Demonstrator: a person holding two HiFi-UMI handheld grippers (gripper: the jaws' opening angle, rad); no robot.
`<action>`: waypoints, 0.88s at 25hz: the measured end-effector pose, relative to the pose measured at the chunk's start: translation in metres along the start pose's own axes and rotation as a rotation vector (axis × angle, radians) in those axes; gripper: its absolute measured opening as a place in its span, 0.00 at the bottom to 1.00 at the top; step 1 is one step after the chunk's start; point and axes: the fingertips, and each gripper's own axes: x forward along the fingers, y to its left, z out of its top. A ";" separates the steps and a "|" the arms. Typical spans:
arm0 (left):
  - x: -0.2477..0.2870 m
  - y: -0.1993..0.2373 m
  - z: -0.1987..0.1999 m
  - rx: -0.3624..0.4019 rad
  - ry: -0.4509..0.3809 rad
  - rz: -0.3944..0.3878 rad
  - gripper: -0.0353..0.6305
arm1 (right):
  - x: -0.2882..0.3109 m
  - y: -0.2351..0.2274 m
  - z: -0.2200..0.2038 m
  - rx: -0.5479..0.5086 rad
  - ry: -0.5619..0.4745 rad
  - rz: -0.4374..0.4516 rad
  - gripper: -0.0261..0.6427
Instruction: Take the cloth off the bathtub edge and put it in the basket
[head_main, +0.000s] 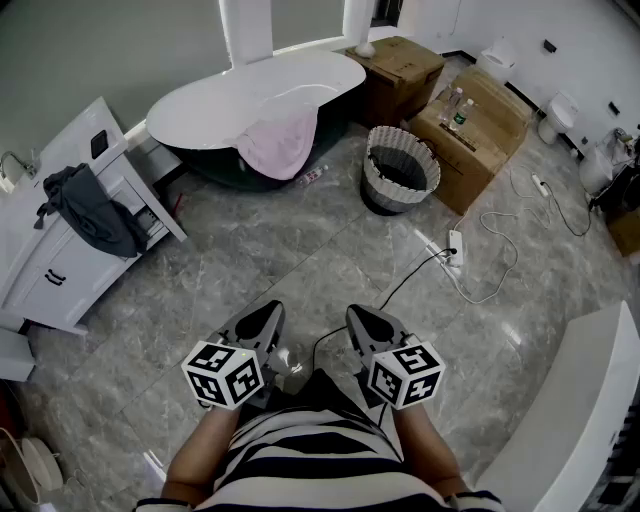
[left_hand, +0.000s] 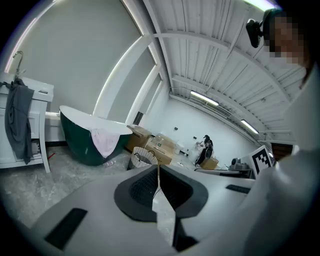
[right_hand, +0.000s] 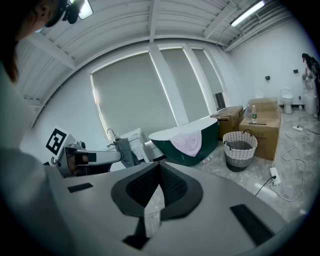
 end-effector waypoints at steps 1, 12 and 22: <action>0.002 -0.002 -0.002 0.000 0.001 0.003 0.09 | -0.002 -0.002 -0.001 -0.002 0.001 0.004 0.08; 0.005 -0.008 -0.009 -0.021 -0.028 0.033 0.09 | -0.002 -0.013 -0.008 0.020 0.001 0.087 0.08; 0.033 0.018 -0.003 -0.005 -0.017 0.028 0.09 | 0.031 -0.027 -0.007 0.035 0.049 0.095 0.08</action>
